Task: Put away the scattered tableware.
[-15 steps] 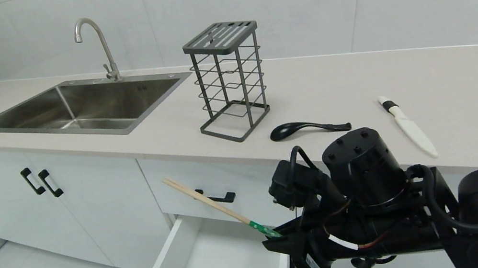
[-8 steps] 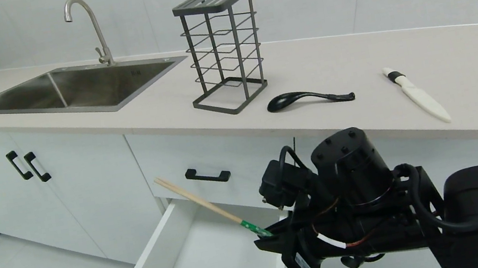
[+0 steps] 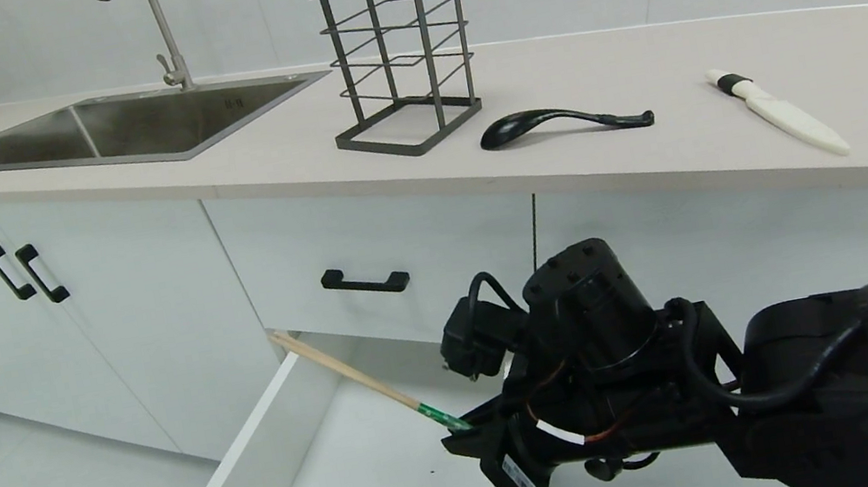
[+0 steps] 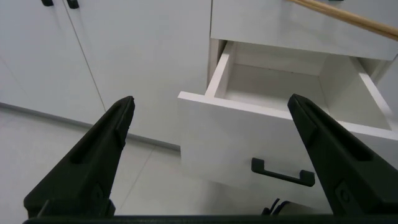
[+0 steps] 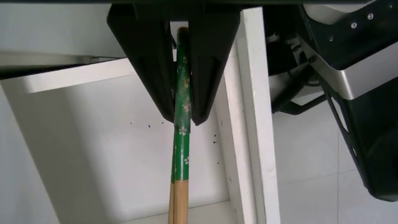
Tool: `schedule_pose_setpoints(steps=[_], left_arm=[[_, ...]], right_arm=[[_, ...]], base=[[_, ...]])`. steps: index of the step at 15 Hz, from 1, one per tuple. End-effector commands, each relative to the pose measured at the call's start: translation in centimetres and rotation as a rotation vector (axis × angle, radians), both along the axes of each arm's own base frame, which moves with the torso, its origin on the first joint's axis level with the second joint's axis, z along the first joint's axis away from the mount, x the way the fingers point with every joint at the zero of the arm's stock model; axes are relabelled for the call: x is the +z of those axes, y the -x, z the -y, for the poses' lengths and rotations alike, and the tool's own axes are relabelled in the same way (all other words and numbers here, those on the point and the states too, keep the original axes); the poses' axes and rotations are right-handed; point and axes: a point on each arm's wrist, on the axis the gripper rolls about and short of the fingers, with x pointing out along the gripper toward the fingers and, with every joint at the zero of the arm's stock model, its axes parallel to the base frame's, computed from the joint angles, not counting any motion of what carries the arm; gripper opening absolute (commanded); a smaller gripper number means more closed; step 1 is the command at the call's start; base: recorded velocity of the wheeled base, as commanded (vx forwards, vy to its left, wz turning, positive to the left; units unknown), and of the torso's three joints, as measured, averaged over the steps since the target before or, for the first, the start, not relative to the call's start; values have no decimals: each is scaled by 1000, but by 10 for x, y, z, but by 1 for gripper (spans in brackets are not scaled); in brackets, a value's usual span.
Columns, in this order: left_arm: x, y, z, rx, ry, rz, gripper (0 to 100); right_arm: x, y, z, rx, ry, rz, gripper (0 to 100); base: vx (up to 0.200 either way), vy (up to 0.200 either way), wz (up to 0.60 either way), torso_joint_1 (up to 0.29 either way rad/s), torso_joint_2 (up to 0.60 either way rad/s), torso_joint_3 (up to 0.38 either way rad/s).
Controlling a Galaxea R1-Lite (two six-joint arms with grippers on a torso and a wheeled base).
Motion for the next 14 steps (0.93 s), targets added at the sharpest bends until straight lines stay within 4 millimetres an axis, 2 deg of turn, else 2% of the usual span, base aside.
schedule_pose_setpoints(steps=[1, 5, 9, 14], left_arm=[[0, 0, 0, 1, 0, -1, 100], [0, 0, 0, 1, 0, -1, 100], [0, 0, 0, -1, 0, -1, 100], [0, 0, 0, 1, 0, -1, 100]], right_arm=[[-8, -5, -6, 0, 13, -9, 0], [-12, -14, -16, -2, 13, -9, 0], [-20, -16, -17, -5, 29, -20, 0], [-29, -28, -25, 53, 74, 52, 0]], base=[[0, 0, 0, -17, 51, 41], [0, 0, 0, -3, 8, 14], [0, 0, 0, 0, 0, 0], [0, 0, 0, 0, 0, 0]])
